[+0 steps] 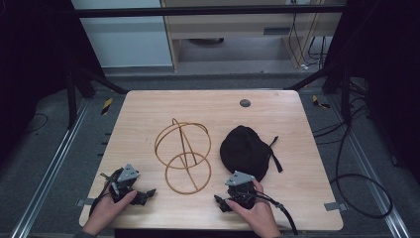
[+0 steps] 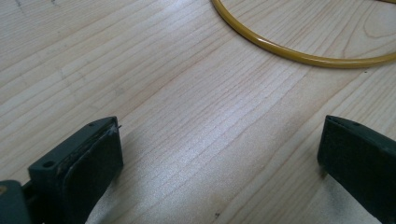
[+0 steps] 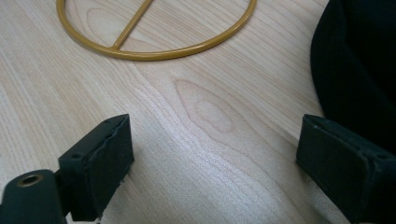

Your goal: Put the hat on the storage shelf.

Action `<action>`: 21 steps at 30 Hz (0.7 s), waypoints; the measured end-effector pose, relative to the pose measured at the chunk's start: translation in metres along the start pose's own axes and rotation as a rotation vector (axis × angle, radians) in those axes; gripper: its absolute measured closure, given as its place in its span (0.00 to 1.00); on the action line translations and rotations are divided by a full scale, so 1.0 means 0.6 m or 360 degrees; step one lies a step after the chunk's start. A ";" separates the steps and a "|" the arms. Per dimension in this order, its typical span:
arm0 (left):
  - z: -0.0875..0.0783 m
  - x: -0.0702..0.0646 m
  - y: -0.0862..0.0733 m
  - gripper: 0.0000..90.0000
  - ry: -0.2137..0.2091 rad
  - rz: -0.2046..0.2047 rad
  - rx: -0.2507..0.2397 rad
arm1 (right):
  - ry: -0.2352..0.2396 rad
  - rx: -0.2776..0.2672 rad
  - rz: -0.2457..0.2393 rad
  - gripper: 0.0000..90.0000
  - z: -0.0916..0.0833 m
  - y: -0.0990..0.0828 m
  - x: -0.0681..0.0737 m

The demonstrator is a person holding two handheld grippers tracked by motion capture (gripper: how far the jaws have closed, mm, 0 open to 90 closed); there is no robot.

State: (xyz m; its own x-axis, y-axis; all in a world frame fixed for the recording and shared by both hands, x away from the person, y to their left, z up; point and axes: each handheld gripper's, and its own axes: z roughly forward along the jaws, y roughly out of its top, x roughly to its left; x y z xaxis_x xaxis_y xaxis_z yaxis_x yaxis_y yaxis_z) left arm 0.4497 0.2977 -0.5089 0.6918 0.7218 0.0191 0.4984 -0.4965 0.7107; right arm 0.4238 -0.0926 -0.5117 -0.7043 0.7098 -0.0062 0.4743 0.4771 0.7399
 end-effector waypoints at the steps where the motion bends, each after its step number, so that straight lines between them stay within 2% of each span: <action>1: 0.000 0.001 0.000 0.00 0.0000 0.0008 0.0007 | -0.0002 0.0001 0.0002 0.11 0.000 0.000 0.000; 12: 0.000 0.000 0.000 0.00 0.0003 0.0002 0.0004 | -0.0051 0.0024 0.0045 0.06 0.002 0.001 0.001; 14: -0.001 0.000 0.000 0.00 0.0005 0.0003 0.0006 | -0.0047 0.0074 0.0014 0.09 -0.001 0.006 0.002; 15: -0.001 0.000 0.000 0.00 0.0006 0.0003 0.0007 | -0.0074 0.0060 -0.0010 0.13 -0.010 0.012 0.004; 16: -0.001 0.000 0.000 0.00 0.0006 0.0003 0.0007 | -0.0112 -0.0024 -0.0010 0.15 -0.021 0.019 0.007; 17: -0.001 0.000 0.000 0.00 0.0006 0.0003 0.0007 | -0.0112 -0.0024 -0.0010 0.15 -0.021 0.019 0.007; 18: 0.000 0.000 0.000 0.00 0.0007 0.0003 0.0004 | -0.0133 -0.0121 -0.0034 0.14 -0.046 0.041 0.008; 20: -0.001 -0.001 0.000 0.00 0.0010 0.0000 0.0005 | -0.0187 -0.0140 -0.0074 0.14 -0.061 0.057 0.007; 21: -0.001 -0.001 0.000 0.00 0.0010 0.0000 0.0005 | -0.0187 -0.0140 -0.0074 0.14 -0.061 0.057 0.007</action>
State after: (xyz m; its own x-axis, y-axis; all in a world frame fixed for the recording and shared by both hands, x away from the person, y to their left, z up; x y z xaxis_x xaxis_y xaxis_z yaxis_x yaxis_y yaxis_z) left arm 0.4489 0.2977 -0.5087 0.6888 0.7246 0.0235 0.4999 -0.4981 0.7085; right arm 0.4181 -0.0922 -0.4618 -0.6554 0.7462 -0.1164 0.3912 0.4673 0.7929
